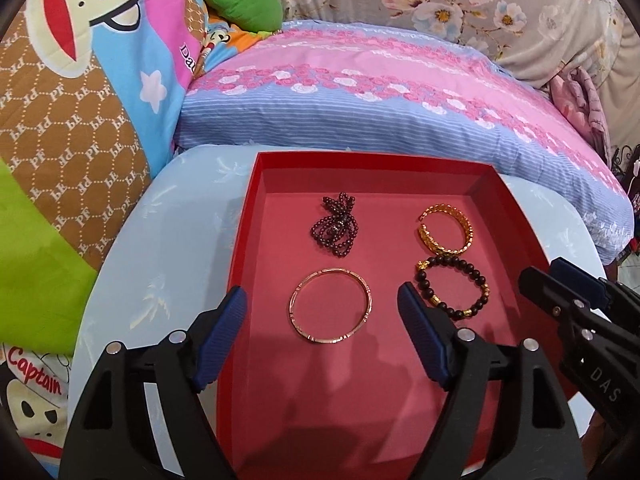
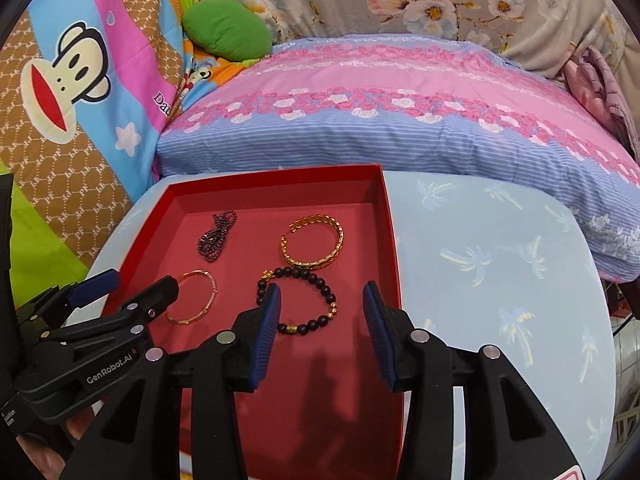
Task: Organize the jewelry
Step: 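Carry both bracelets into the red box and open both tools to release them, then withdraw both open tools from the box toward the remaining jewelry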
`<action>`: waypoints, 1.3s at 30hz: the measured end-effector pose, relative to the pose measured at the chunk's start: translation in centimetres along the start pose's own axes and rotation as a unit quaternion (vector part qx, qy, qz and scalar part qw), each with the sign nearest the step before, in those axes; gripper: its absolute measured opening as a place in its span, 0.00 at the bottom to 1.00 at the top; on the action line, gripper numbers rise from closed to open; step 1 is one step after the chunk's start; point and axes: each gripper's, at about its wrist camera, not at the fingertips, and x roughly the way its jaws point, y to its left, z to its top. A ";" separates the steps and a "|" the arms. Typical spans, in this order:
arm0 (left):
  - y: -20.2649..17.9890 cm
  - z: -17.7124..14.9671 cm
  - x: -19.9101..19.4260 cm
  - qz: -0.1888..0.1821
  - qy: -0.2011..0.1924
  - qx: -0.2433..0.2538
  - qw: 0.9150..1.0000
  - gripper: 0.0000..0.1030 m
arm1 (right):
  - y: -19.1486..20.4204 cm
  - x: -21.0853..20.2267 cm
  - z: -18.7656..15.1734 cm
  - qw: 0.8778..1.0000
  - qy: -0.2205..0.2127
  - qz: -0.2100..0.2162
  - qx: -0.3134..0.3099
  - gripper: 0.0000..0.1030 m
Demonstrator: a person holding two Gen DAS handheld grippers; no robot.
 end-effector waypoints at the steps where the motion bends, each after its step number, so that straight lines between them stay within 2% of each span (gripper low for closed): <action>1: 0.0 -0.1 -0.3 0.000 -0.002 0.000 1.000 0.72 | 0.1 -0.5 -0.1 1.000 -0.002 0.002 -0.001 0.43; 18: 0.5 -4.6 -7.8 0.002 -0.035 -0.003 0.999 0.72 | 2.1 -7.8 -5.0 0.999 -0.025 0.016 -0.017 0.49; 26: 2.6 -8.3 -9.9 0.003 -0.024 -0.031 0.999 0.72 | 1.6 -9.6 -8.3 1.000 -0.014 0.018 -0.012 0.49; 39: 3.0 -13.4 -10.3 -0.005 0.014 -0.038 0.999 0.72 | 0.5 -9.8 -12.7 1.000 0.020 0.011 -0.001 0.49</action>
